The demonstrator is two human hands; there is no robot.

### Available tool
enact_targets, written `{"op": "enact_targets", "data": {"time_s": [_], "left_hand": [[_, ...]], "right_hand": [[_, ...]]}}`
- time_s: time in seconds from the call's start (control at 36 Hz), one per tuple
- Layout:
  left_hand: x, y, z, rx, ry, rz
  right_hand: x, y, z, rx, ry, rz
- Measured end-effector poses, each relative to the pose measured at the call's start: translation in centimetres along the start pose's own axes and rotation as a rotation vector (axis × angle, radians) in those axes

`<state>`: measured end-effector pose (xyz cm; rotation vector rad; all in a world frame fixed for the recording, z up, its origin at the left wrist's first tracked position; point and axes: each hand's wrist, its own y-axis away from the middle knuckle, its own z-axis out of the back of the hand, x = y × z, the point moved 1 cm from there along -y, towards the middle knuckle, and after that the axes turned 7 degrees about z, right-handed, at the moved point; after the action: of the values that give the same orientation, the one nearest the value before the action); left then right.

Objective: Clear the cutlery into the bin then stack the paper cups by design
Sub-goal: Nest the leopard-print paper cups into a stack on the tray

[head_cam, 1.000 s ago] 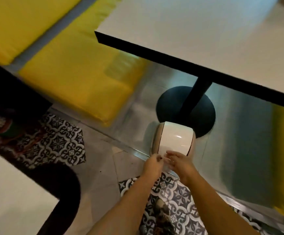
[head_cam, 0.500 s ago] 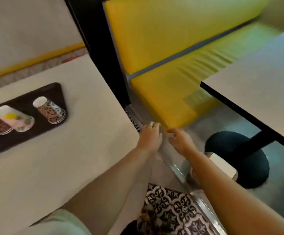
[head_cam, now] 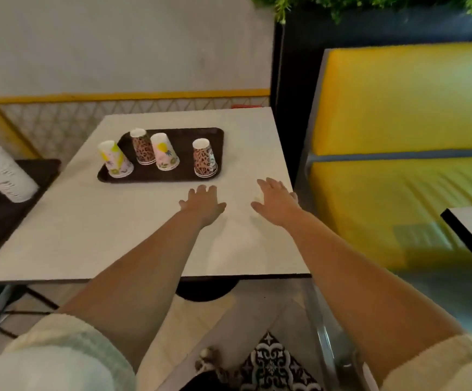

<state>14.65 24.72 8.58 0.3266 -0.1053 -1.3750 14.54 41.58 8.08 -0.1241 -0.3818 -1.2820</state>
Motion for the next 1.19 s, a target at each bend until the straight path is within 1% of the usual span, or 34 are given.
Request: {"op": "enact_targets", "data": {"time_s": [0.28, 0.5, 0.64, 0.92, 1.06, 1.19], "left_hand": [[10.7, 1.4, 2.9, -0.087, 0.059, 0.225], [19.7, 1.6, 5.1, -0.162, 0.119, 0.333], [26.0, 1.3, 6.6, -0.21, 0.145, 0.361], [37.0, 0.7, 10.0, -0.329, 0.174, 0.357], [40.3, 0.1, 10.5, -0.384, 0.188, 0.384], [43.3, -0.8, 10.3, -0.457, 0.204, 0.424]], "right_hand": [[11.2, -4.0, -1.2, 0.036, 0.063, 0.222], [20.5, -7.3, -2.2, 0.034, 0.091, 0.331], [26.7, -8.9, -3.5, 0.014, 0.082, 0.379], [38.8, -12.5, -6.2, -0.01, 0.063, 0.446], [42.7, -14.2, -7.6, -0.003, 0.038, 0.477], [46.5, -15.9, -8.3, 0.003, 0.038, 0.555]]}}
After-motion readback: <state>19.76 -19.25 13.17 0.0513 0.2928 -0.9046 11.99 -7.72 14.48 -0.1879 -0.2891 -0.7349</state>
